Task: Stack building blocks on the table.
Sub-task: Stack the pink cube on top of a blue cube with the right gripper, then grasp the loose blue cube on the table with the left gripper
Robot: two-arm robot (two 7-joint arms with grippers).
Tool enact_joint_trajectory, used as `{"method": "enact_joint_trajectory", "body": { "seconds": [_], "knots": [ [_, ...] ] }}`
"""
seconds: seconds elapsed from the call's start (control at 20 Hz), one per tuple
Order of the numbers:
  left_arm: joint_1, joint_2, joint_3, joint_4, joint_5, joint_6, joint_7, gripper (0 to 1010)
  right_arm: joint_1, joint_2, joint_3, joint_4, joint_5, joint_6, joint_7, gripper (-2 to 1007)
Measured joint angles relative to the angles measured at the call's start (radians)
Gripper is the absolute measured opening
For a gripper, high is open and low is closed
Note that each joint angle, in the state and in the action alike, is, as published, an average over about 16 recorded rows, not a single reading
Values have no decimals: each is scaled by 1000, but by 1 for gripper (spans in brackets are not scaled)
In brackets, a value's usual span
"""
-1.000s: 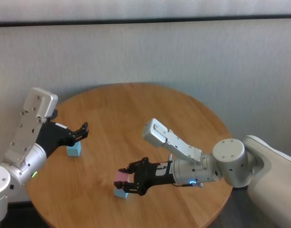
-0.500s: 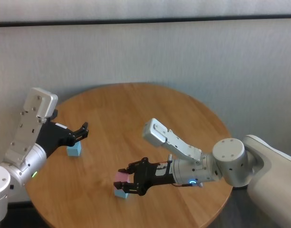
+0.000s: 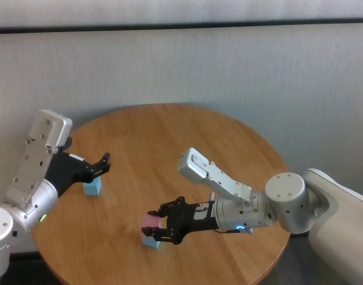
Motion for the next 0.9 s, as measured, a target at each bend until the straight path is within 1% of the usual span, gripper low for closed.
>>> {"method": "enact_joint_trajectory", "body": {
  "seconds": [0.15,0.3,0.65,0.9],
  "knots": [
    [0,0,0,0,0,0,0,1003,0,0,0,0,0,0,0,446],
    [0,0,0,0,0,0,0,1003,0,0,0,0,0,-1,-1,512],
    [0,0,0,0,0,0,0,1003,0,0,1,0,0,-1,-2,733],
    [0,0,0,0,0,0,0,1003,-10,5,11,-13,9,-3,-10,880]
  ]
}}
